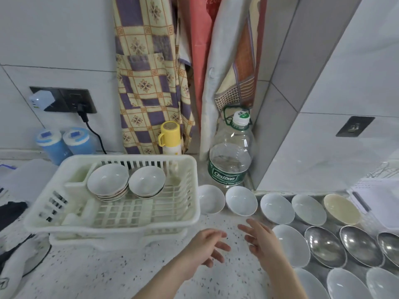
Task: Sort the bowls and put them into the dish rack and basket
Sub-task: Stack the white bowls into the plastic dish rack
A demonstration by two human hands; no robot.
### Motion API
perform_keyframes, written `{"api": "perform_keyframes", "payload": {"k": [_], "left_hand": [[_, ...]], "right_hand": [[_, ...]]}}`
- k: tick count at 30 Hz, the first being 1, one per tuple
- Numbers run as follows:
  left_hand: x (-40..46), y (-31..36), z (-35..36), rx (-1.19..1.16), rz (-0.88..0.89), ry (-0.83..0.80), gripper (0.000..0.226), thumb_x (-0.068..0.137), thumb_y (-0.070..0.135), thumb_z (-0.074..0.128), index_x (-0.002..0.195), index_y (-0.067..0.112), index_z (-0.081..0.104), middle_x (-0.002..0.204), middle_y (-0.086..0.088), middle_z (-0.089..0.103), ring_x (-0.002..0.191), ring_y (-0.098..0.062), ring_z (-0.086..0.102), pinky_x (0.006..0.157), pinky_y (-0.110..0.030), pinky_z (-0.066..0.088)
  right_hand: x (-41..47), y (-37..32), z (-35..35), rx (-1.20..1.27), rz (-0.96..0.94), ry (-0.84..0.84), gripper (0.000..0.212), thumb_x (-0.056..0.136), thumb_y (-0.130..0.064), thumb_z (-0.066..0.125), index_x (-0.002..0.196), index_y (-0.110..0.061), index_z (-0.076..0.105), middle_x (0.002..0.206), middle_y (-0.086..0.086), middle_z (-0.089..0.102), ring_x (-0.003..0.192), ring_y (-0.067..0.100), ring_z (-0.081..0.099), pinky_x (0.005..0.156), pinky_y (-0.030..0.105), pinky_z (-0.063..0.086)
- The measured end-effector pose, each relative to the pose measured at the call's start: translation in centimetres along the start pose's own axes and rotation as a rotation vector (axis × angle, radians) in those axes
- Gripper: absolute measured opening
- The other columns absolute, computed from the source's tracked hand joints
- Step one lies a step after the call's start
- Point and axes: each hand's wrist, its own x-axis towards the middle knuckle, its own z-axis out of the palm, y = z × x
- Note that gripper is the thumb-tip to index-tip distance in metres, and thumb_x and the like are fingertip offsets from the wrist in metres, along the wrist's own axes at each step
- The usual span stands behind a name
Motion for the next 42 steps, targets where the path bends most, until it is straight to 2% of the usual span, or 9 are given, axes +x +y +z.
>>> {"api": "perform_keyframes", "payload": {"k": [7,10,14,20,25,30,34,38,42], "left_hand": [[6.5,-0.6,3.1,-0.419,-0.229,0.232,0.026,0.104,0.029,0.046,0.123,0.013,0.045,0.105,-0.015,0.072,0.060,-0.019,0.060,0.043,-0.024,0.035],[8.3,-0.4,2.9,-0.615,-0.240,0.304,0.029,0.101,0.033,0.053,0.121,0.014,0.045,0.108,-0.017,0.067,0.062,-0.020,0.060,0.042,-0.023,0.037],[10.3,-0.5,2.5,-0.690,-0.209,0.386,0.034,0.100,0.035,0.055,0.122,0.010,0.049,0.107,-0.014,0.062,0.063,-0.019,0.058,0.038,-0.021,0.040],[11.9,-0.9,2.1,-0.642,-0.173,0.452,0.024,0.104,0.023,0.047,0.122,0.008,0.052,0.100,-0.014,0.067,0.064,-0.016,0.056,0.044,-0.022,0.039],[12.9,-1.2,1.7,-0.615,-0.131,0.496,0.023,0.102,0.016,0.047,0.122,0.007,0.054,0.102,-0.017,0.069,0.064,-0.015,0.055,0.048,-0.023,0.039],[13.2,-1.2,1.6,-0.570,-0.112,0.578,0.020,0.100,0.009,0.043,0.117,0.013,0.054,0.099,-0.020,0.071,0.051,-0.009,0.044,0.046,-0.020,0.037],[12.4,-2.2,1.8,-0.563,-0.112,0.651,0.021,0.100,0.008,0.043,0.118,0.013,0.051,0.091,-0.019,0.072,0.045,-0.009,0.039,0.042,-0.020,0.037],[10.0,-3.0,2.1,-0.521,-0.095,0.613,0.026,0.097,0.003,0.041,0.119,0.014,0.049,0.093,-0.025,0.073,0.046,-0.011,0.036,0.037,-0.019,0.036],[6.5,-4.1,2.1,-0.440,-0.109,0.500,0.020,0.095,0.004,0.044,0.103,0.018,0.055,0.081,-0.021,0.075,0.041,-0.008,0.040,0.038,-0.019,0.032]], "right_hand": [[3.4,0.1,-1.3,0.014,0.106,-0.024,0.016,0.098,-0.018,0.054,0.111,-0.011,0.058,0.103,0.008,0.073,0.064,0.017,0.053,0.037,0.019,0.031],[4.7,0.0,-1.3,0.023,0.134,-0.020,0.019,0.098,-0.021,0.054,0.116,-0.014,0.055,0.107,0.009,0.071,0.067,0.017,0.057,0.035,0.018,0.032],[6.1,-0.3,-1.0,0.028,0.161,-0.029,0.017,0.097,-0.026,0.056,0.112,-0.019,0.054,0.105,0.008,0.070,0.064,0.016,0.058,0.034,0.017,0.030],[7.9,-0.4,-0.1,-0.007,0.160,-0.046,0.015,0.095,-0.026,0.053,0.108,-0.019,0.057,0.100,0.007,0.072,0.062,0.016,0.058,0.040,0.019,0.030],[8.9,-0.5,0.3,-0.012,0.180,-0.030,0.018,0.095,-0.016,0.050,0.111,-0.012,0.056,0.094,0.007,0.073,0.060,0.016,0.056,0.035,0.018,0.029],[8.8,-0.9,0.2,-0.008,0.186,0.027,0.021,0.089,-0.005,0.045,0.108,-0.003,0.056,0.080,0.015,0.072,0.052,0.013,0.032,0.032,0.016,0.026],[6.6,-1.0,-0.1,0.049,0.160,0.008,0.012,0.090,-0.006,0.046,0.096,-0.008,0.056,0.080,0.016,0.073,0.048,0.012,0.028,0.032,0.017,0.024],[3.4,-1.3,-0.7,0.130,0.101,0.008,0.012,0.090,-0.007,0.047,0.095,-0.011,0.057,0.084,0.017,0.074,0.049,0.011,0.025,0.034,0.018,0.023],[0.5,-2.4,-1.2,0.149,0.015,0.009,0.015,0.087,-0.006,0.047,0.097,-0.006,0.059,0.081,0.018,0.074,0.046,0.011,0.023,0.034,0.018,0.021]]}}
